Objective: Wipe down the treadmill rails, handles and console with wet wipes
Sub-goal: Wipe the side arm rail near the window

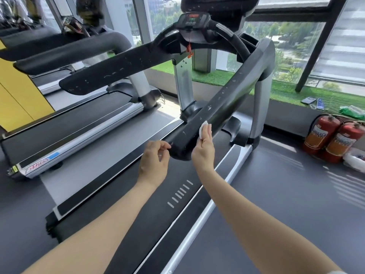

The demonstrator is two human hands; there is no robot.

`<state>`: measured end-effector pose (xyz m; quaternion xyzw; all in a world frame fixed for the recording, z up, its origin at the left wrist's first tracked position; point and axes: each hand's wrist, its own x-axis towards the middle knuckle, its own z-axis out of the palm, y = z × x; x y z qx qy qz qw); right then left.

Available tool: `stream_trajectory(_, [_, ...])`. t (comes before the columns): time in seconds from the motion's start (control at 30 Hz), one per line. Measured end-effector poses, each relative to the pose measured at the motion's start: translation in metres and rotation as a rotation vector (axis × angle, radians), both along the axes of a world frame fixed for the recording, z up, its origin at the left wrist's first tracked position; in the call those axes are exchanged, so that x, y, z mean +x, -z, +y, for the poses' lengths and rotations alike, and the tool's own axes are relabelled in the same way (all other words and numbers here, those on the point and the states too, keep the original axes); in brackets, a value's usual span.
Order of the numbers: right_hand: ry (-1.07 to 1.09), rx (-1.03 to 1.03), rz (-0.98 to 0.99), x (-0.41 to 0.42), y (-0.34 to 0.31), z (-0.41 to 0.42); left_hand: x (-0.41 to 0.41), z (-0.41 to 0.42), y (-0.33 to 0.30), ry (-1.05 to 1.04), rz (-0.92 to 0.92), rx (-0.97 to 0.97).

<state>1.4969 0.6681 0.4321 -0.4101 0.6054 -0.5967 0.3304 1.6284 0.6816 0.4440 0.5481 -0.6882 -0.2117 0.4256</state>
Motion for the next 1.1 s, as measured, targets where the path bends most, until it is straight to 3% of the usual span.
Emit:
stream_trajectory(0.4, [-0.156, -0.116, 0.201, 0.081, 0.038, 0.078, 0.033, 0.023, 0.007, 0.002, -0.036, 0.026])
stream_trajectory(0.5, [-0.33, -0.126, 0.048, 0.083, 0.027, 0.098, 0.039, 0.026, 0.0, -0.025, -0.04, 0.034])
stream_trajectory(0.57, [-0.317, -0.094, -0.089, 0.074, 0.013, 0.099, 0.039, 0.025, -0.007, -0.039, -0.039, 0.032])
stream_trajectory(0.83, [-0.052, -0.056, -0.445, -0.045, -0.049, 0.02, -0.025, 0.002, -0.051, -0.035, -0.028, -0.033])
stream_trajectory(1.1, [-0.024, 0.076, -0.623, -0.215, -0.08, -0.033, -0.194, -0.058, -0.073, 0.049, -0.07, -0.069])
